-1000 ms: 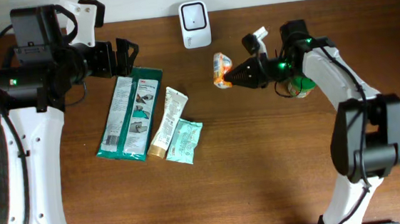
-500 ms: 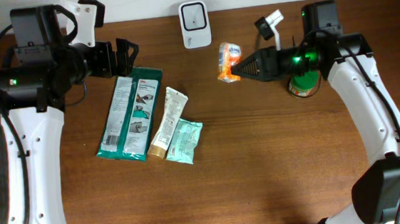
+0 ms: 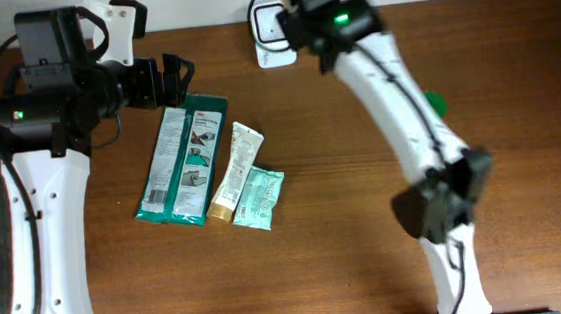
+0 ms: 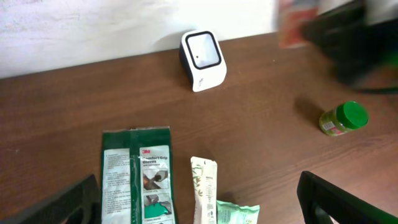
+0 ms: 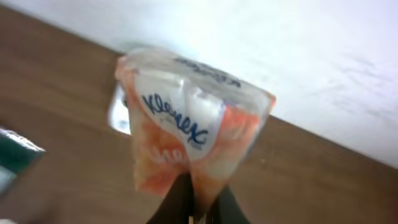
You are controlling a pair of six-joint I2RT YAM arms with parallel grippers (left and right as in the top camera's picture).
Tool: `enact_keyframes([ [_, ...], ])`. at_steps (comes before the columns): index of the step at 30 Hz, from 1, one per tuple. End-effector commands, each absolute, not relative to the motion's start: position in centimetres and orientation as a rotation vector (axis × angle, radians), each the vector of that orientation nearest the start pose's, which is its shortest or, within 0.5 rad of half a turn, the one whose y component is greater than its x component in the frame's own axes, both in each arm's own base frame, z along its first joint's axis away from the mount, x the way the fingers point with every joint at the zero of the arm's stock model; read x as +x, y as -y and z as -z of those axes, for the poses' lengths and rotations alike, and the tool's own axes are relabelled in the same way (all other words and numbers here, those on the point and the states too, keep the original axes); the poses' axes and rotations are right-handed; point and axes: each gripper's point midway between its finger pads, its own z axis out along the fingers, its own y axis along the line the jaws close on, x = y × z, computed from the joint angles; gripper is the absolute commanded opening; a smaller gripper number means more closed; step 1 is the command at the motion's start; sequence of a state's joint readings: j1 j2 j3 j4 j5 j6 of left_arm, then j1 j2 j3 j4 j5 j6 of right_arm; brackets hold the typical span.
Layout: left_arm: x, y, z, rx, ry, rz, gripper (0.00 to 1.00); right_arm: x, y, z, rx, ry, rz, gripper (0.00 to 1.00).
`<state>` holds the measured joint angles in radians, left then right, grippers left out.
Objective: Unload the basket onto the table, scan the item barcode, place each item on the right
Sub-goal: 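Present the tissue pack to the scanner with the right gripper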
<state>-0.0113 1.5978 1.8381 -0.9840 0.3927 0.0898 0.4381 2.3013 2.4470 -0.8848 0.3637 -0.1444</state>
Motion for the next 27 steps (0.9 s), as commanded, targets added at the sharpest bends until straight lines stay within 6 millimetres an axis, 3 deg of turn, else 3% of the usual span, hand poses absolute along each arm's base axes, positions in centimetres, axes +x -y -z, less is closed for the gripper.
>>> enact_keyframes([
  [1,42.0,7.2,-34.4,0.342,-2.233,0.406,0.99,60.2,-19.0,-23.3,-0.596,-2.087,0.659,0.04],
  [3,42.0,7.2,-34.4,0.342,-2.233,0.406,0.99,62.8,-20.1,-22.2,-0.661,-1.986,0.724,0.04],
  [5,42.0,7.2,-34.4,0.342,-2.233,0.406,0.99,63.8,-20.7,-20.8,-0.705,-1.952,0.751,0.04],
  [10,42.0,7.2,-34.4,0.342,-2.233,0.406,0.99,64.9,-23.6,-16.3,-0.872,-1.888,0.811,0.04],
  [14,42.0,7.2,-34.4,0.342,-2.233,0.406,0.99,65.3,-23.7,-12.9,-0.985,-1.88,0.885,0.04],
  [27,42.0,7.2,-34.4,0.342,-2.233,0.406,0.99,65.8,-22.6,-15.0,-0.859,-1.854,0.951,0.04],
])
